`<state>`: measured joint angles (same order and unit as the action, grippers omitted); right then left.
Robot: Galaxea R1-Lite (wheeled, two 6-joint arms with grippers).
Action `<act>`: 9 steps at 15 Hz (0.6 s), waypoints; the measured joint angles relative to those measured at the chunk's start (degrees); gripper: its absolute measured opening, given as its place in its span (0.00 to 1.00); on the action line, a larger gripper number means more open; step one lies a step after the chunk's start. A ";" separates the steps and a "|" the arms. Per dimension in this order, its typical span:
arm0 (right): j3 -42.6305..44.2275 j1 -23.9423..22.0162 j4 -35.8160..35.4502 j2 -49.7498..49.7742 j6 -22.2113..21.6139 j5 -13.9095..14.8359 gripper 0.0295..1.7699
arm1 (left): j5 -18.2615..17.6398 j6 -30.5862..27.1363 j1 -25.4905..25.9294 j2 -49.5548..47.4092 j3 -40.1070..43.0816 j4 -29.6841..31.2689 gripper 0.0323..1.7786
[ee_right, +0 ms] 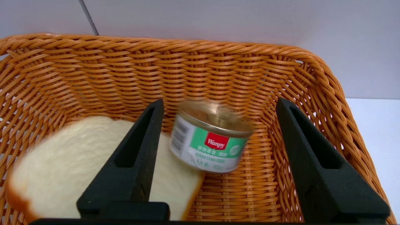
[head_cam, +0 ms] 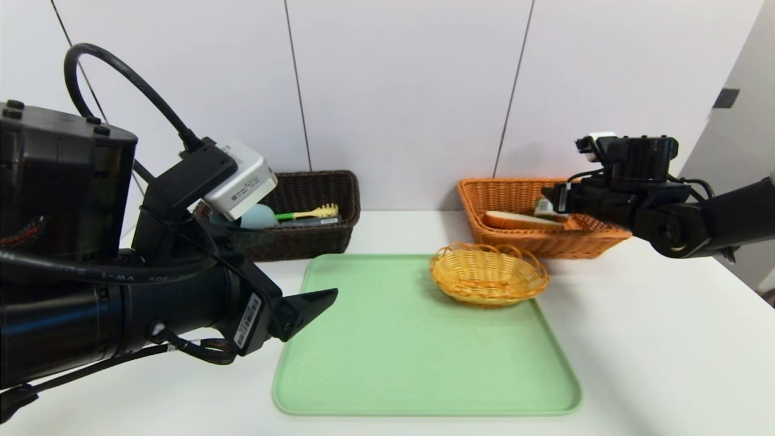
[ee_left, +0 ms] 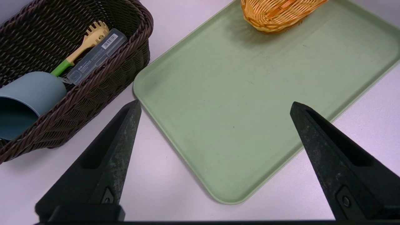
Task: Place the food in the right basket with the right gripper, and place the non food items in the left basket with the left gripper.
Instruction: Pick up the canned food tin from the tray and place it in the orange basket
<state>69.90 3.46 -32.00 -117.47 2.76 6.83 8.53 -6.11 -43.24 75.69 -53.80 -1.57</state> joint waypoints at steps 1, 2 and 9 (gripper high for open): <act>0.18 0.04 -0.07 0.05 -0.04 0.00 0.73 | 0.00 -0.01 0.00 0.00 0.00 0.00 0.95; 0.24 0.06 -0.05 0.10 -0.04 0.00 0.76 | 0.01 0.00 0.00 0.00 0.00 0.00 0.95; 0.27 0.41 2.77 2.83 -1.63 -0.83 0.88 | 0.06 0.02 1.24 -0.33 -0.33 0.10 0.95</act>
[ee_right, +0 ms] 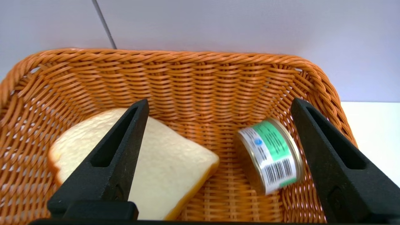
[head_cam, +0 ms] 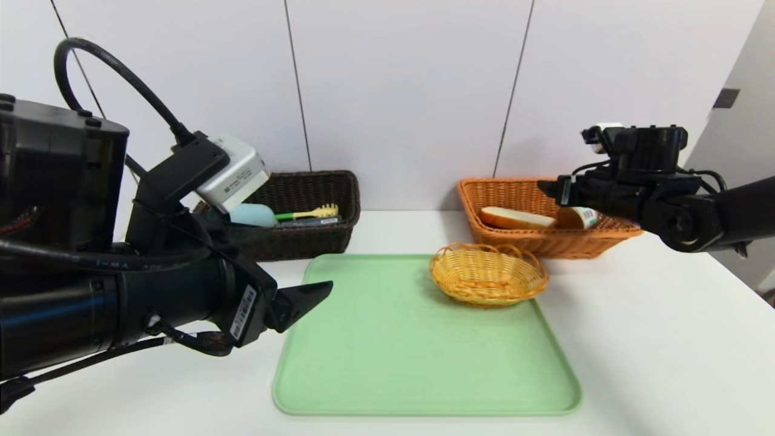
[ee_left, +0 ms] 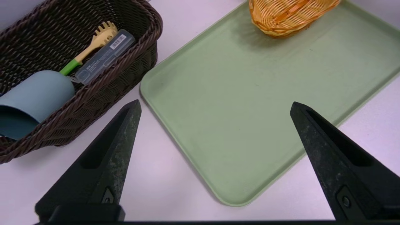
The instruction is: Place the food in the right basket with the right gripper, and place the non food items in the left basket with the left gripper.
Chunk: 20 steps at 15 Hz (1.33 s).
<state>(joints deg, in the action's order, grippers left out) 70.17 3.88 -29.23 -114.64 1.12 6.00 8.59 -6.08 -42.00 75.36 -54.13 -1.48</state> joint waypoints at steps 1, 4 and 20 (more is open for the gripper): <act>0.00 0.06 1.54 1.16 -0.02 -0.10 0.89 | -0.05 0.02 0.63 -0.28 -0.04 0.00 0.95; -0.63 0.66 7.49 5.96 -0.22 -0.13 0.92 | 0.02 0.00 3.33 -1.58 -0.09 -0.06 0.95; -20.11 3.97 33.22 54.07 2.04 1.57 0.96 | 6.58 7.75 20.78 -9.98 3.55 -4.19 0.95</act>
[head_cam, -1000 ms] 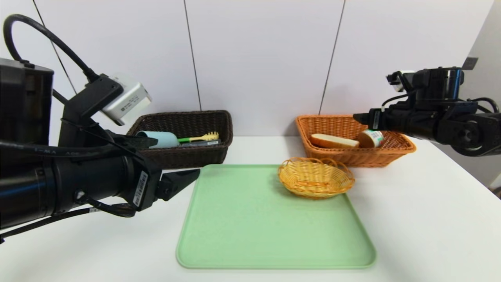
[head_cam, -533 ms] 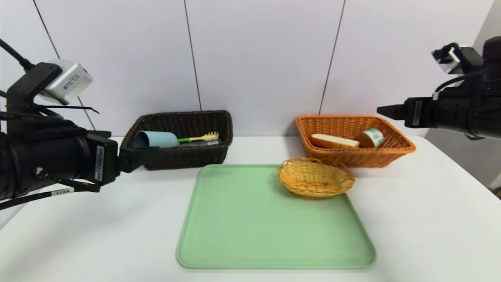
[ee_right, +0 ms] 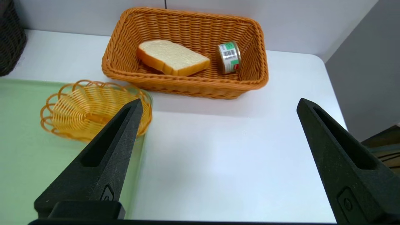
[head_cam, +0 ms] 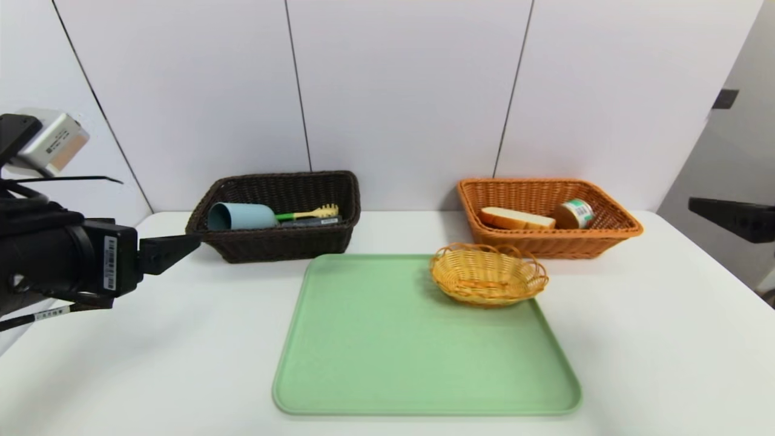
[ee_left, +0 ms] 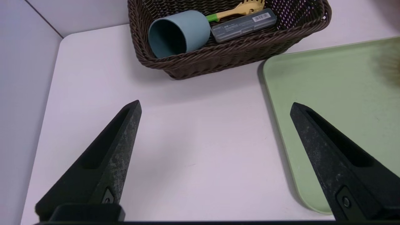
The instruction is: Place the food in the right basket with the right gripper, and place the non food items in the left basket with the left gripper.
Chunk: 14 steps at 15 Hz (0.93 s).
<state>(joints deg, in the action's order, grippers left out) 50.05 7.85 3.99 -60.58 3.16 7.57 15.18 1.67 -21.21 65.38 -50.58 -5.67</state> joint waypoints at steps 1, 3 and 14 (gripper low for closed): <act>-1.11 -0.09 0.96 3.06 0.32 0.11 0.96 | 0.22 -0.02 -0.09 -1.66 1.90 -0.02 0.95; -3.75 -0.39 2.62 9.09 0.65 0.23 0.96 | 0.33 -0.33 0.38 -5.64 6.01 0.00 0.95; -11.74 -1.95 4.14 22.27 0.76 0.02 0.96 | -0.11 -4.80 14.76 -28.37 22.41 -1.00 0.95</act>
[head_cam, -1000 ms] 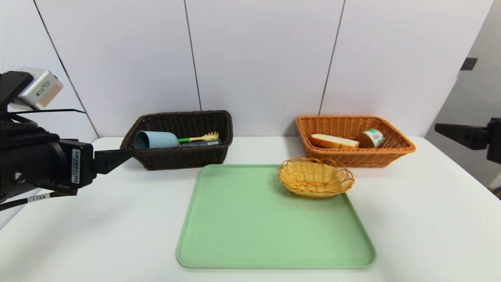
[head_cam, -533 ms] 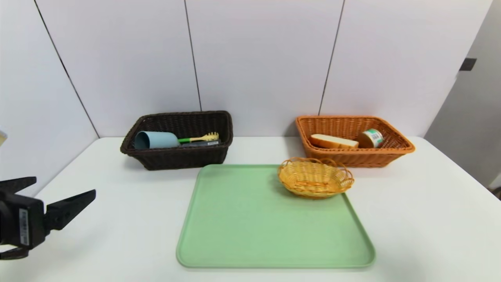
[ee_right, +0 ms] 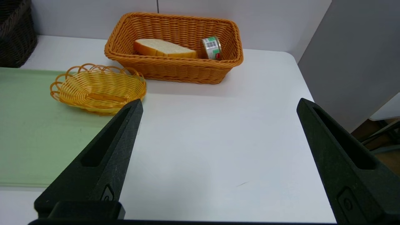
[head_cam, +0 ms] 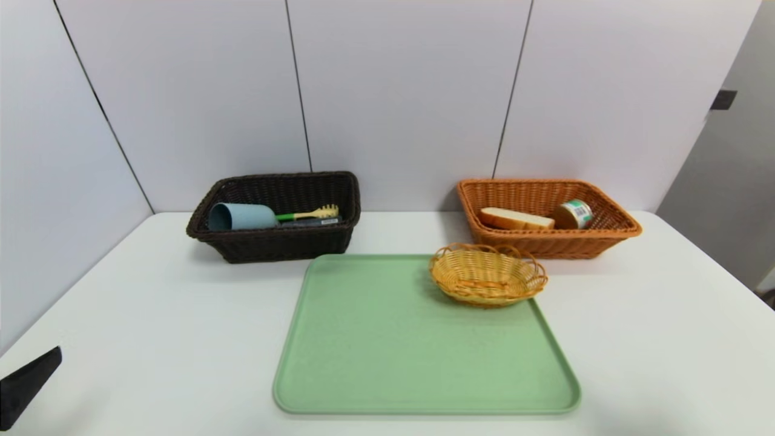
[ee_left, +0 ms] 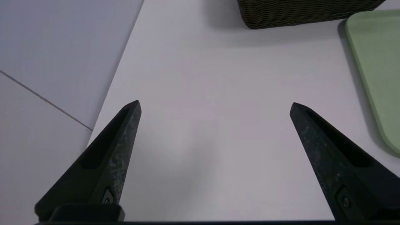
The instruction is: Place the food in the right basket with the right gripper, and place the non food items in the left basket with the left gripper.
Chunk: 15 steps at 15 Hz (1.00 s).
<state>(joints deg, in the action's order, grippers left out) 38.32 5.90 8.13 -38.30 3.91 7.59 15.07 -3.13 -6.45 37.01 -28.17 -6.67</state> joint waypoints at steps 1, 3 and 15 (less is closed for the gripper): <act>-0.26 0.00 -0.01 0.33 0.00 -0.05 0.96 | -0.02 -0.89 0.83 -1.35 1.08 -0.02 0.95; -0.95 -0.17 0.00 1.10 -0.01 0.00 0.96 | -0.05 -1.60 1.90 -3.83 3.12 0.00 0.95; -13.74 -2.77 0.99 15.82 0.07 -2.41 0.96 | -4.85 -6.70 5.40 -20.42 14.26 -4.38 0.95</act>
<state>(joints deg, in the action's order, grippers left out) 24.58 3.13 9.12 -22.48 3.99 5.18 10.22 -9.84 -1.05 16.59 -13.91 -11.04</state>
